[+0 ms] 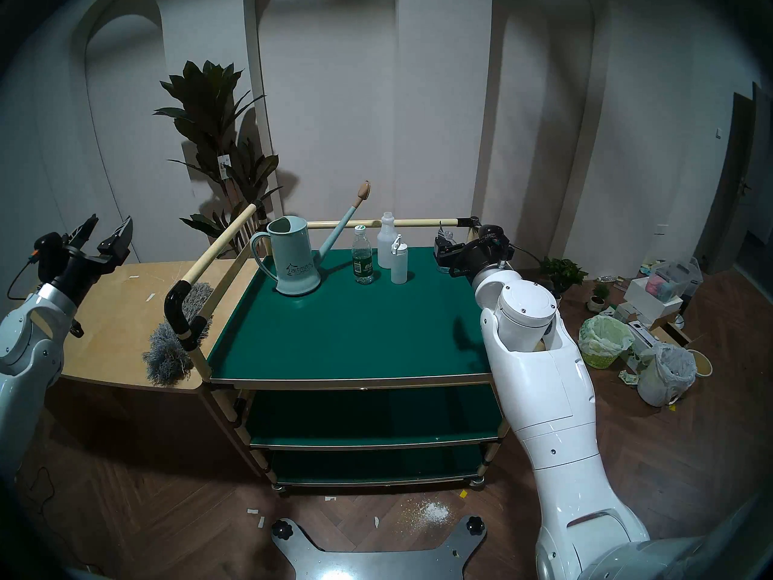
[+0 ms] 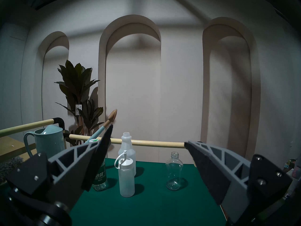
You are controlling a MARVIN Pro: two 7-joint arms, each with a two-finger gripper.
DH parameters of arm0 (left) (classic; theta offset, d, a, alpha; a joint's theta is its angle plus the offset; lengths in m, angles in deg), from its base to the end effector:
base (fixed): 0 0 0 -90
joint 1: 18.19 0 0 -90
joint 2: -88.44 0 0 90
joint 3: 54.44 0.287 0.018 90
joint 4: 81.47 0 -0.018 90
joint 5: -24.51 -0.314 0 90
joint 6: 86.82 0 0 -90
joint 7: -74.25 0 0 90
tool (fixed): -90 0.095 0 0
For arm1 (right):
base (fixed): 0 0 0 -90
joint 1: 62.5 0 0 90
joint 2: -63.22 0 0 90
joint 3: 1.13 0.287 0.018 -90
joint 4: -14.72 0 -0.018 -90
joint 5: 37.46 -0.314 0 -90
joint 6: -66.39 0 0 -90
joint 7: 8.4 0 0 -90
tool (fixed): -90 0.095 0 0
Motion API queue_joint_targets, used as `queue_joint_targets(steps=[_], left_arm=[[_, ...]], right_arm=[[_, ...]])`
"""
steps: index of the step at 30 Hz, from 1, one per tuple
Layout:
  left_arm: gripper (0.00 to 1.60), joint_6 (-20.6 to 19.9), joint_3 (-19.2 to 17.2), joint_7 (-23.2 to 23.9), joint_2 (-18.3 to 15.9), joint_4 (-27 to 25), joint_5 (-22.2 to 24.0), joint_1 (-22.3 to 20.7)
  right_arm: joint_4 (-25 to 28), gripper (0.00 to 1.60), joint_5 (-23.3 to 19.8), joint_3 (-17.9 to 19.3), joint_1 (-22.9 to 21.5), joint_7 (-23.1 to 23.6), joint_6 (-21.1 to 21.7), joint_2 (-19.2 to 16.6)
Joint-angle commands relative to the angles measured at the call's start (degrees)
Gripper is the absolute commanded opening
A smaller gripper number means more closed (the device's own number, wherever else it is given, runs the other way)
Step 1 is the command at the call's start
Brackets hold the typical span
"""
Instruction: Dust the shelf with the duster
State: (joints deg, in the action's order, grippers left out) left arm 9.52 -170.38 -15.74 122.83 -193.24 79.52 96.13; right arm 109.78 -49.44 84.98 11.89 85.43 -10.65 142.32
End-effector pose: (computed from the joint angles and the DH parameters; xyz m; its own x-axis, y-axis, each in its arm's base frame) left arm 0.3540 0.2246 -0.0848 -0.2661 -0.0670 0.9616 -0.0640 -0.9942 -0.0869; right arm 0.4870 -0.0158 -0.1658 -0.1188 -0.0056 0.9929 0.1524 -0.9882 0.0127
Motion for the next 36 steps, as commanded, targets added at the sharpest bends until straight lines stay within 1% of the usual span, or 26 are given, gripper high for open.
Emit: queue_joint_targets(steps=[1, 2, 3, 4, 8, 9, 12, 14, 16, 17, 19, 20, 22, 25, 26, 30, 36], left_arm=[[1.6, -4.2, 3.2, -6.8, -2.0, -6.6, -1.5, -3.9], [1.6, -5.2, 4.0, -8.4, -2.2, -7.5, -1.8, -4.7], [1.6, -5.5, 4.9, -8.7, -2.8, -7.6, -1.8, -5.6], [1.6, -5.5, 4.9, -8.7, -2.8, -7.6, -1.8, -5.6], [1.6, -7.9, 8.7, -13.7, -4.7, -8.8, -2.0, -8.7], [1.6, -8.1, 9.0, -14.1, -5.1, -9.0, -2.0, -8.7], [1.6, -9.1, 12.7, -19.3, -5.9, -9.6, -1.7, -11.6], [1.6, -9.1, 13.1, -19.8, -6.1, -9.7, -1.7, -11.7], [1.6, -9.4, 15.7, -22.5, -6.8, -10.2, -2.0, -13.5], [1.6, -9.4, 15.7, -22.5, -6.8, -10.2, -2.0, -13.5], [1.6, -9.3, 17.1, -23.8, -7.1, -10.7, -2.3, -14.4], [1.6, -9.5, 18.3, -24.4, -7.3, -10.7, -2.4, -15.4], [1.6, -9.2, 19.6, -24.9, -7.4, -11.0, -2.2, -16.0], [1.6, -8.9, 22.6, -25.1, -7.2, -10.8, -2.8, -18.3], [1.6, -8.4, 23.1, -24.8, -7.1, -10.8, -2.9, -18.4], [1.6, -7.6, 26.4, -24.1, -6.3, -10.2, -3.7, -20.8], [1.6, -7.4, 30.1, -23.1, -4.8, -9.2, -4.6, -23.9]], right_arm=[[1.6, 1.6, 0.4, -0.2, 1.0, -0.7, -2.2, 0.7], [1.8, 1.6, 0.4, -0.1, 1.1, -0.8, -2.4, 0.8], [1.9, 1.6, 0.2, 0.0, 1.2, -1.0, -2.3, 1.1], [1.9, 1.6, 0.2, 0.0, 1.2, -1.0, -2.3, 1.1], [2.4, 1.6, 0.4, 0.2, 1.4, -1.8, -2.8, 1.5], [2.6, 1.6, 0.3, 0.3, 1.4, -2.0, -2.8, 1.5], [3.1, 1.6, 0.2, 0.7, 1.6, -2.8, -3.0, 1.9], [3.2, 1.6, 0.3, 0.7, 1.6, -3.0, -3.0, 2.0], [3.3, 1.6, 0.4, 0.8, 1.7, -3.4, -2.9, 2.1], [3.3, 1.6, 0.4, 0.8, 1.7, -3.4, -2.9, 2.1], [3.4, 1.6, 0.4, 0.7, 1.9, -3.5, -2.9, 2.2], [3.5, 1.6, 0.4, 0.6, 2.0, -3.7, -2.9, 2.3], [3.6, 1.6, 0.4, 0.3, 2.3, -3.8, -2.8, 2.5], [3.8, 1.6, 0.4, 0.0, 2.6, -4.1, -2.7, 2.8], [3.8, 1.6, 0.3, -0.1, 2.7, -4.2, -2.7, 3.0], [3.5, 1.6, -0.3, -0.2, 2.9, -4.6, -2.7, 3.5], [2.9, 1.6, -0.9, -0.5, 2.8, -5.3, -2.7, 3.7]])
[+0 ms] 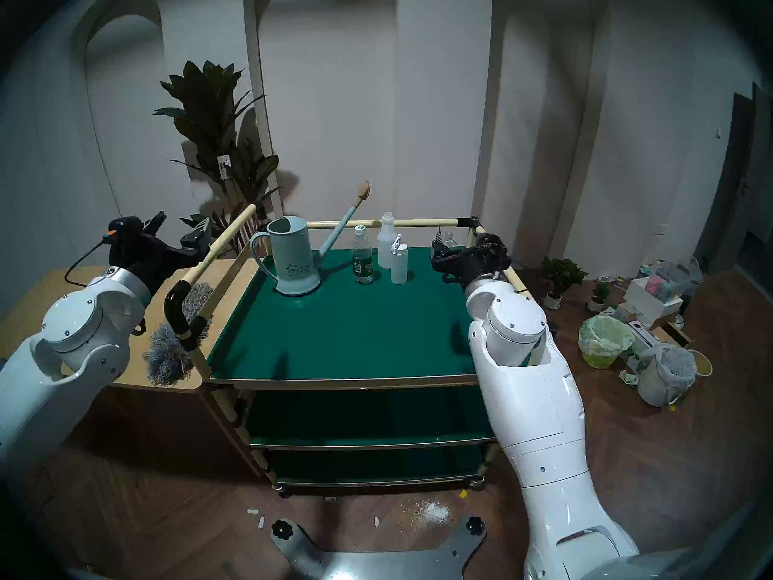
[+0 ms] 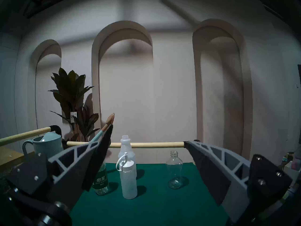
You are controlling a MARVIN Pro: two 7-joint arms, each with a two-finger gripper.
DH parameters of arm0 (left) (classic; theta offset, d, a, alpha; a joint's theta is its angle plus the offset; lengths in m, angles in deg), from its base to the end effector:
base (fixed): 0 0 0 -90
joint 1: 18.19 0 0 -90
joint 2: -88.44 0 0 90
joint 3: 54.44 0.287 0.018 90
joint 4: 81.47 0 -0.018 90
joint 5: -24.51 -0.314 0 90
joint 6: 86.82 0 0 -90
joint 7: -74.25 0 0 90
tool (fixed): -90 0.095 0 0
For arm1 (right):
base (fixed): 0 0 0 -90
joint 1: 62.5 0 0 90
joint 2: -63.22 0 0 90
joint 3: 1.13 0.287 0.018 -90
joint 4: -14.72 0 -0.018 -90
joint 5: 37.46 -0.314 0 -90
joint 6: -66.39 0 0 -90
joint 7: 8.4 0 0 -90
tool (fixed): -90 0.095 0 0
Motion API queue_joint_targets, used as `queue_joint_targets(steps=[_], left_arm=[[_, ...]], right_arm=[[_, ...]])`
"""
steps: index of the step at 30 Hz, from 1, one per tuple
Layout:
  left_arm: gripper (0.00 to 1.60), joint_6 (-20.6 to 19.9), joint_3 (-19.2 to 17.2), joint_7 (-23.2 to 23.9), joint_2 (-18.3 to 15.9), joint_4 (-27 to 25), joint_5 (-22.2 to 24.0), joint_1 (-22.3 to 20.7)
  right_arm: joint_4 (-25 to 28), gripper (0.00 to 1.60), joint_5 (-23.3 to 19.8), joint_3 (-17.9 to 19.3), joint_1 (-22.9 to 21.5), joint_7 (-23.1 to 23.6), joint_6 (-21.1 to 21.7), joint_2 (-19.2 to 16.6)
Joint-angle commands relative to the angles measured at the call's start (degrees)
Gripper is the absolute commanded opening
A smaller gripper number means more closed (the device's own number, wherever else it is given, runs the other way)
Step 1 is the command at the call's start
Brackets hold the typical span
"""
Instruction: Dust the shelf with the duster
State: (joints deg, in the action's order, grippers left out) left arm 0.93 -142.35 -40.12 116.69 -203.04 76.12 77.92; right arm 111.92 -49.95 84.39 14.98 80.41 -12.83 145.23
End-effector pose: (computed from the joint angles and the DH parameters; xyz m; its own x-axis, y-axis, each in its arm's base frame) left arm 0.3788 0.1099 -0.0913 -0.1591 -0.1083 0.9813 -0.0511 -0.9917 -0.1178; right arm 0.4743 -0.0028 -0.1750 -0.1357 -0.0692 0.9883 0.0972 -0.9937 -0.0562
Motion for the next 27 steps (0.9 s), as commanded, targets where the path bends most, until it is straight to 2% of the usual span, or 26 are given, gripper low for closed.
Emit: queue_joint_targets(steps=[1, 2, 5, 16, 27], left_arm=[[1.6, 1.0, 3.1, 1.5, 1.9, 0.9, -1.4, -7.0], [1.6, 1.3, 2.9, 1.7, 2.1, 0.8, -1.5, -6.5], [1.6, 1.5, 4.7, 2.5, 3.7, 1.5, -1.5, -8.5], [1.6, 2.4, 7.3, 4.3, 8.7, 5.5, -2.4, -14.1], [1.6, 2.1, 12.0, 6.2, 14.6, 9.7, -3.4, -19.9]], right_arm=[[0.6, 1.6, -0.5, 0.0, -0.3, -0.4, -0.5, 0.8], [0.6, 1.6, -0.5, -0.1, -0.4, -0.5, -0.5, 0.8], [0.4, 1.6, -0.7, -0.3, -0.5, -0.8, -0.5, 0.9], [-1.3, 1.6, -1.8, -1.4, -1.3, -2.2, -0.5, 2.2], [-2.9, 1.6, -2.7, -3.2, -2.2, -3.4, -0.6, 3.4]])
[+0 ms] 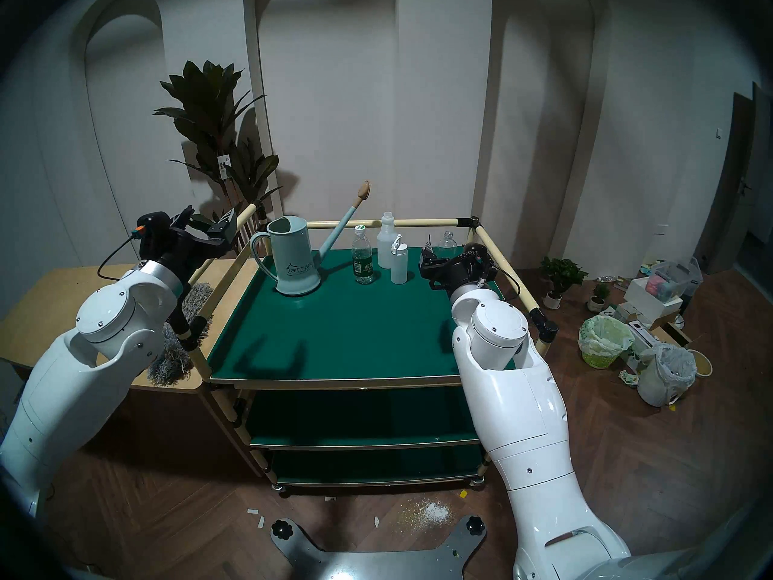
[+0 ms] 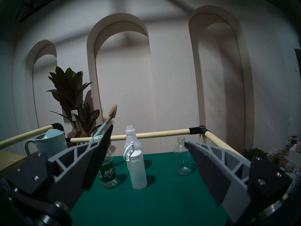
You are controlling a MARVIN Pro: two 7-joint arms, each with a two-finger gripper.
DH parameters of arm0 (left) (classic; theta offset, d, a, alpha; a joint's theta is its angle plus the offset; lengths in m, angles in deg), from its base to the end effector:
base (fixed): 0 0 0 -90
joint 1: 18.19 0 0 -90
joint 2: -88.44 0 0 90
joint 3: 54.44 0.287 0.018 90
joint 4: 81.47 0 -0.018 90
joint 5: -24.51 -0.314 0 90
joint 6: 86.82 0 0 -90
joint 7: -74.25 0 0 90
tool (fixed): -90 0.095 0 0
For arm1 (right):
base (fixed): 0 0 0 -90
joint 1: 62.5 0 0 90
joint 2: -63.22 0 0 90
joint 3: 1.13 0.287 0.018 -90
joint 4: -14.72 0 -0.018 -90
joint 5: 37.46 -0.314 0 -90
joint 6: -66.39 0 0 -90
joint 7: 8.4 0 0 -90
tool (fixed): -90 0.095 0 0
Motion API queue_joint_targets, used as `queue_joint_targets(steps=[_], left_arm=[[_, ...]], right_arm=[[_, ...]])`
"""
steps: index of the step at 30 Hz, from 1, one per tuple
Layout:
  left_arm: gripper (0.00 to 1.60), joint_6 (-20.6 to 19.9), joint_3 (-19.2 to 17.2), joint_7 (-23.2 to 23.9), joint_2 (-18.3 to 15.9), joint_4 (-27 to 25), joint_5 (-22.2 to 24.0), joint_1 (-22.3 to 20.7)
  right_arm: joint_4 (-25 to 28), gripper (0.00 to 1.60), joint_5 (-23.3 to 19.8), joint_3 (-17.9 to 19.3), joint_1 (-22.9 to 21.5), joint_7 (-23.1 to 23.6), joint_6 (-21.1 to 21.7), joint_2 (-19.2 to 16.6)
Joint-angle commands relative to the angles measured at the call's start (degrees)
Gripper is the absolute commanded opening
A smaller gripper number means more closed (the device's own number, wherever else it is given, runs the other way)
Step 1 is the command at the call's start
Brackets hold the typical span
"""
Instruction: Dust the shelf with the duster
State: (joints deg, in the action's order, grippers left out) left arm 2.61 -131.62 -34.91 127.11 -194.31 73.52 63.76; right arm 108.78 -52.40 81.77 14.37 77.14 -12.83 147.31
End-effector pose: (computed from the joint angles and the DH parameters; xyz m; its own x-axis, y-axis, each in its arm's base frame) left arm 0.4193 0.0877 -0.1033 -0.2108 0.0189 0.9774 -0.1126 -0.9936 -0.0050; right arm 0.4805 0.0195 -0.1947 -0.0766 -0.1365 0.9877 0.0928 -0.9873 -0.1292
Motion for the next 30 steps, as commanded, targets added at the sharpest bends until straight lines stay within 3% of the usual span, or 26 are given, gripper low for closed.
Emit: queue_joint_targets(steps=[1, 13, 15, 16, 17, 19, 30], left_arm=[[1.6, 0.4, 1.9, 1.2, 5.1, 1.6, -1.0, -6.5], [1.6, 0.5, 5.1, 2.8, 12.8, 7.0, -3.1, -11.9], [1.6, 0.4, 5.6, 2.9, 14.1, 8.4, -3.4, -13.3], [1.6, -0.1, 6.8, 3.0, 14.9, 10.1, -3.5, -16.2], [1.6, 0.4, 5.9, 3.1, 15.4, 9.7, -3.9, -14.4], [1.6, 0.5, 6.0, 3.2, 16.6, 10.8, -4.4, -14.9], [1.6, 0.5, 7.8, 3.9, 23.8, 19.1, -7.6, -20.5]], right_arm=[[0.1, 1.6, -0.3, -0.7, -1.7, -0.3, -0.6, 1.4], [-1.2, 1.6, -1.1, -1.9, -2.5, -1.9, -0.7, 2.3], [-1.5, 1.6, -1.3, -2.0, -2.7, -2.2, -0.8, 2.4], [-1.7, 1.6, -1.3, -2.1, -2.8, -2.4, -0.8, 2.4], [-1.8, 1.6, -1.4, -2.1, -2.9, -2.5, -0.8, 2.5], [-2.1, 1.6, -1.4, -2.2, -3.1, -2.8, -0.8, 2.6], [-5.2, 1.6, -3.0, -3.1, -5.5, -3.7, -1.0, 4.0]])
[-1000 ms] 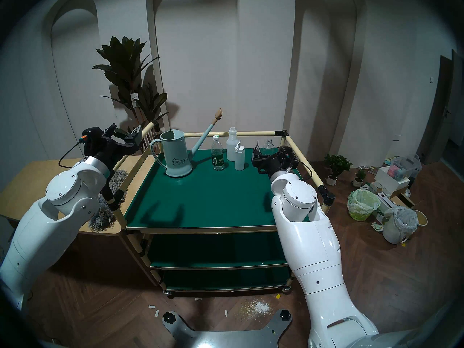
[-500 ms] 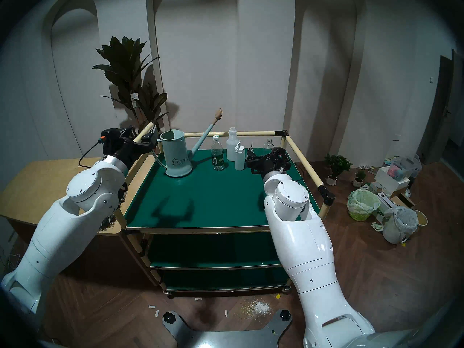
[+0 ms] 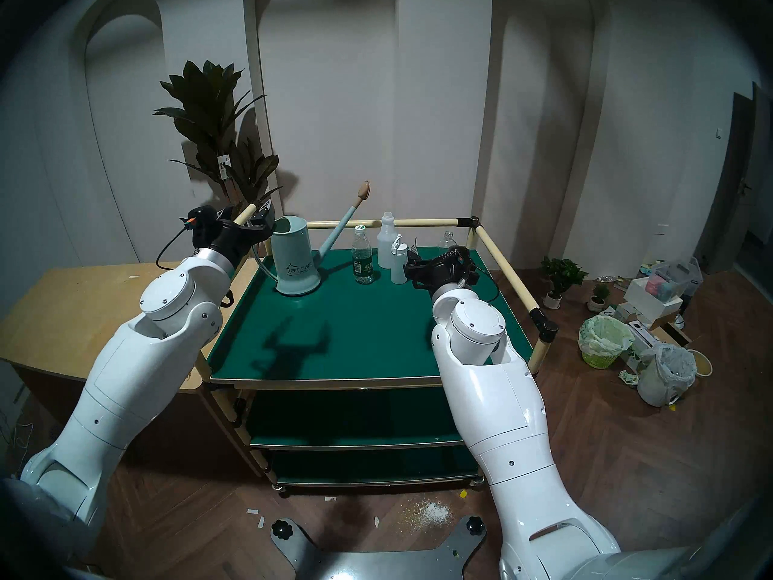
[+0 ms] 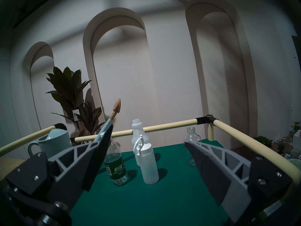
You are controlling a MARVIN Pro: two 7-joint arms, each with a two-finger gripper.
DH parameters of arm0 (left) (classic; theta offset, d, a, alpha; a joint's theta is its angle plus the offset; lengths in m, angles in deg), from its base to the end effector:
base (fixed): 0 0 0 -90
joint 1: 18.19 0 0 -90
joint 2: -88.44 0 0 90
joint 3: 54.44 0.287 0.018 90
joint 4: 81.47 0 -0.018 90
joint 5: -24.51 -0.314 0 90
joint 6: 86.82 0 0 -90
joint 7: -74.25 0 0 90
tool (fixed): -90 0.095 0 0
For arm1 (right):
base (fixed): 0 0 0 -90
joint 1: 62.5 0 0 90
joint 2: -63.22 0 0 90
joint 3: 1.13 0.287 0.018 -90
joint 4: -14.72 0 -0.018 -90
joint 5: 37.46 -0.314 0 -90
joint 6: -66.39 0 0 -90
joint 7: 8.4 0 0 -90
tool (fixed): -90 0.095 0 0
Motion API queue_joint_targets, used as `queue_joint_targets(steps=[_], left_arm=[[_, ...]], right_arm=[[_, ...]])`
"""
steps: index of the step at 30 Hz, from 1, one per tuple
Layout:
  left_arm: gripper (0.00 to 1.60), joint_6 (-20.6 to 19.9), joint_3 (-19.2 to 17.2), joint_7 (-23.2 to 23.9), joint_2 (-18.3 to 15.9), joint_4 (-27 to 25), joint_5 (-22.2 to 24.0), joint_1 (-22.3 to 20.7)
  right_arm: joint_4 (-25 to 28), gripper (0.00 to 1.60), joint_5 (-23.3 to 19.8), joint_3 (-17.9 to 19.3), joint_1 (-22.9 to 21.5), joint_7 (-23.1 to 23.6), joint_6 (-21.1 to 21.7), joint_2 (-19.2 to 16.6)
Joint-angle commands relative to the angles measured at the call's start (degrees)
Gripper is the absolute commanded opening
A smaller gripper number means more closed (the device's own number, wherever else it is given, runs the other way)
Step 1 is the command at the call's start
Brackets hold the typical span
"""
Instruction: Dust the shelf with the duster
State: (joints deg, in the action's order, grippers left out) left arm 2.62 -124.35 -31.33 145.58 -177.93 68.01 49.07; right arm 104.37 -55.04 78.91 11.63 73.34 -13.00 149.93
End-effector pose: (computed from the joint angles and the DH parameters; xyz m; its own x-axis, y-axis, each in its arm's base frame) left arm 0.4909 0.0420 -0.1229 -0.2194 0.1721 0.9603 -0.1265 -0.9810 0.1469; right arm 0.4937 0.0468 -0.2041 -0.0303 -0.2054 0.9782 0.0823 -0.9758 -0.2024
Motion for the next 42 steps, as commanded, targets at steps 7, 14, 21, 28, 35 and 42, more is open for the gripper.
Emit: queue_joint_targets(steps=[7, 14, 21, 28, 35, 42], left_arm=[[1.6, 0.7, 2.6, 0.4, 9.6, 10.0, -5.2, -10.3], [1.6, 1.9, 3.3, 0.3, 12.6, 15.8, -8.6, -12.5], [1.6, 3.5, 4.6, -4.8, 12.8, 13.2, -12.3, -10.7], [1.6, 3.5, 7.2, -8.7, 12.3, 7.0, -14.5, -4.6], [1.6, 0.4, 7.8, -15.2, 8.5, 2.7, -16.9, 1.8], [1.6, 0.6, 5.8, -13.6, 6.6, 0.9, -13.7, 3.5]], right_arm=[[-4.5, 1.6, -0.2, -1.0, -5.5, -0.2, -1.5, 1.2], [-9.9, 1.6, -0.1, -1.3, -9.3, 1.0, -2.6, 0.3], [-14.9, 1.6, 0.5, -1.8, -12.4, 3.2, -5.4, -0.1], [-17.5, 1.6, 0.9, -2.2, -13.7, 4.9, -7.3, -0.6], [-19.7, 1.6, 1.1, -2.9, -14.6, 7.3, -10.5, -0.7], [-20.2, 1.6, 0.6, -2.4, -14.2, 8.4, -12.8, -0.8]])
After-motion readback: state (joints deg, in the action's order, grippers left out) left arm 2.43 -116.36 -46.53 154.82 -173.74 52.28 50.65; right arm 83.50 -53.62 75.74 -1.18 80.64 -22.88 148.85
